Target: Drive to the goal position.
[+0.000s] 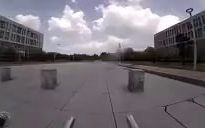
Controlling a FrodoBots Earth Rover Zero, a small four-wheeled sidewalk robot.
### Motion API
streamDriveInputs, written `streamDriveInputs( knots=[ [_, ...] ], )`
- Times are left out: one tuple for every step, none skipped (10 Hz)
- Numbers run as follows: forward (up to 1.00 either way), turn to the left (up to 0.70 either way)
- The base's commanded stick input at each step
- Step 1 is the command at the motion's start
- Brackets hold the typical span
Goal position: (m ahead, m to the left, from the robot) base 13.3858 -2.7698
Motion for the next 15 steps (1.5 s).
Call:
streamDriveInputs(
  knots=[
    [0.7, 0.0],
    [0.7, 0.0],
    [0.7, 0.0],
    [0.7, 0.0],
    [0.7, 0.0],
    [0.7, 0.0],
    [0.7, 0.0],
    [0.7, 0.0],
    [0.7, 0.0],
    [0.7, 0.0],
    [0.7, 0.0],
    [0.7, 0.0],
    [0.7, 0.0],
    [0.7, 0.0],
    [0.7, 0.0]
  ],
)
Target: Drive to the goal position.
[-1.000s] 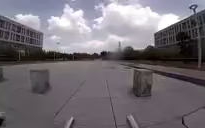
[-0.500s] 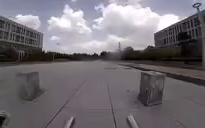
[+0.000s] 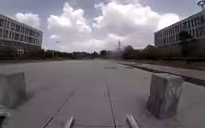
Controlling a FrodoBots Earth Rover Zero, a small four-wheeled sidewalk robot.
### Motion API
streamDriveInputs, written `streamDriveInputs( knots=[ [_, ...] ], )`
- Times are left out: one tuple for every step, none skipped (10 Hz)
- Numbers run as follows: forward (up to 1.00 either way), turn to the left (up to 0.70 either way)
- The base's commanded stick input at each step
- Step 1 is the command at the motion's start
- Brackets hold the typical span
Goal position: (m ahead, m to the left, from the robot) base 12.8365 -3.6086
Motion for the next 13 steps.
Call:
streamDriveInputs(
  knots=[
    [0.7, 0.0],
    [0.7, 0.0],
    [0.7, 0.0],
    [0.7, 0.0],
    [0.7, 0.0],
    [0.7, 0.0],
    [0.7, 0.0],
    [0.7, 0.0],
    [0.7, 0.0],
    [0.7, 0.0],
    [0.7, 0.0],
    [0.7, 0.0],
    [0.7, 0.0]
  ],
)
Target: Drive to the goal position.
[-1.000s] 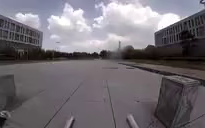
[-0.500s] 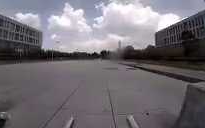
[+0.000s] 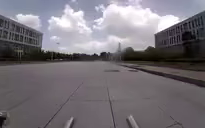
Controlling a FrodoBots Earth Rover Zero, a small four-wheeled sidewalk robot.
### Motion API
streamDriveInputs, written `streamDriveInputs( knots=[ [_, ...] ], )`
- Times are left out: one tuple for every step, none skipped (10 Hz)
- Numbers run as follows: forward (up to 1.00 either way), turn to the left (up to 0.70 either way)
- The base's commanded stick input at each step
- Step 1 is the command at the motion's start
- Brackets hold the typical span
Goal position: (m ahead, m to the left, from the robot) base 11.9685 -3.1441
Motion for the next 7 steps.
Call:
streamDriveInputs(
  knots=[
    [0.7, 0.0],
    [0.7, 0.0],
    [0.7, 0.0],
    [0.7, 0.0],
    [0.7, 0.0],
    [0.7, 0.0],
    [0.7, 0.0]
  ],
)
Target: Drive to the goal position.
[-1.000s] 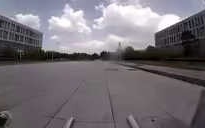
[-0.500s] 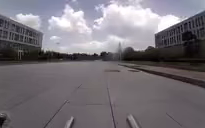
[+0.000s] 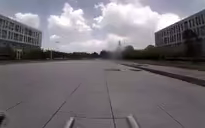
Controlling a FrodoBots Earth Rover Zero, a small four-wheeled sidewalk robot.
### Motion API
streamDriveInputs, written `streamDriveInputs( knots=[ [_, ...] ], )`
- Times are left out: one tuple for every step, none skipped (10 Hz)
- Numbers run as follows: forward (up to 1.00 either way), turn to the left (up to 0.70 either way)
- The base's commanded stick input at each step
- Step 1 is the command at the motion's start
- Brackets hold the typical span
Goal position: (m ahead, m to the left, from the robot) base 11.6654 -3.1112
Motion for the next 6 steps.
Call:
streamDriveInputs(
  knots=[
    [0.7, 0.0],
    [0.7, 0.0],
    [0.7, 0.0],
    [0.7, 0.0],
    [0.7, 0.0],
    [0.7, 0.0]
  ],
)
